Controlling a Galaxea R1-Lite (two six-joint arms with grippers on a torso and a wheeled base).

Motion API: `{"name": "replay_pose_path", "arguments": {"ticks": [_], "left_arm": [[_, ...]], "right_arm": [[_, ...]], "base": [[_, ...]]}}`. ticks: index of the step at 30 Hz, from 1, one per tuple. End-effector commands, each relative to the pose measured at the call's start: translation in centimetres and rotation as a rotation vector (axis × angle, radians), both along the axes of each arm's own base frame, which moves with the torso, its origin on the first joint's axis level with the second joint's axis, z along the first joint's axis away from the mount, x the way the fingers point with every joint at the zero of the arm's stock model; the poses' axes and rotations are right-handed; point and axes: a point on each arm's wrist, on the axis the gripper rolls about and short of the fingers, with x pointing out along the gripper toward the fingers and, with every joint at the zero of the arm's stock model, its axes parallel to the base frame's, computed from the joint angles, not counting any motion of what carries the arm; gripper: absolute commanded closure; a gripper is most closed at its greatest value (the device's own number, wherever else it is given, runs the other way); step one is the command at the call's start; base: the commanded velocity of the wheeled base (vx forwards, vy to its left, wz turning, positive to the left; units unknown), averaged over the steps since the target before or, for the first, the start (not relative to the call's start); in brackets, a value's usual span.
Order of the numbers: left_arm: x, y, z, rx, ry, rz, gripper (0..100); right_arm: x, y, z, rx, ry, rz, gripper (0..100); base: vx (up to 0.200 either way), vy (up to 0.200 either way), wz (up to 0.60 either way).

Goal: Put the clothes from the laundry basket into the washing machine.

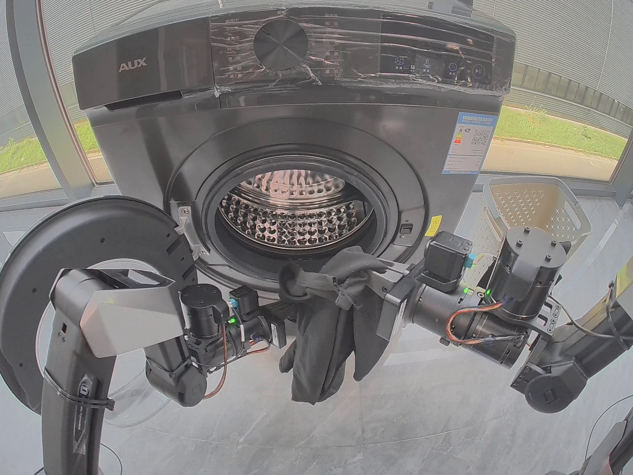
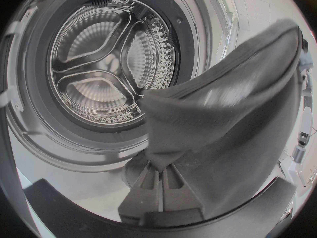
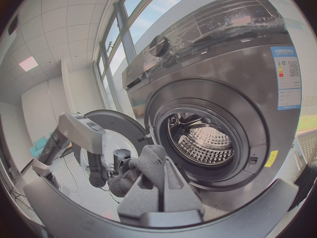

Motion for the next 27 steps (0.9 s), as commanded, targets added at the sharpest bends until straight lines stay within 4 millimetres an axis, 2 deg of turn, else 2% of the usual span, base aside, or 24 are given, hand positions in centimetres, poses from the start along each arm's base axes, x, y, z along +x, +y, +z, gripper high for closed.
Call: {"name": "replay_pose_path", "arguments": {"ticks": [1,6,9,12,18,27], "left_arm": [[-1.9,1.5,4.2,-0.018,-0.050,0.018,100],[-4.9,3.4,8.7,-0.041,-0.105,0.038,100],[-6.8,4.6,10.6,-0.053,-0.125,0.051,100],[-8.9,5.5,11.2,-0.043,-0.118,0.055,100],[-12.0,6.7,13.0,-0.055,-0.148,0.053,100],[-13.2,7.4,15.2,-0.098,-0.215,0.064,100]], "right_arm": [[0.7,-1.8,-1.0,-0.029,0.033,-0.058,100],[1.0,-3.4,-1.6,-0.012,0.031,-0.099,100],[0.7,-4.3,-2.1,-0.011,0.033,-0.114,100],[0.4,-5.3,-2.8,-0.004,0.049,-0.110,100],[0.6,-7.3,-2.6,0.045,0.015,-0.108,100],[1.8,-8.1,-2.0,0.156,0.060,-0.145,100]], "base": [[0.000,0.000,0.00],[0.000,0.000,0.00],[0.000,0.000,0.00],[0.000,0.000,0.00],[0.000,0.000,0.00],[0.000,0.000,0.00]]}}
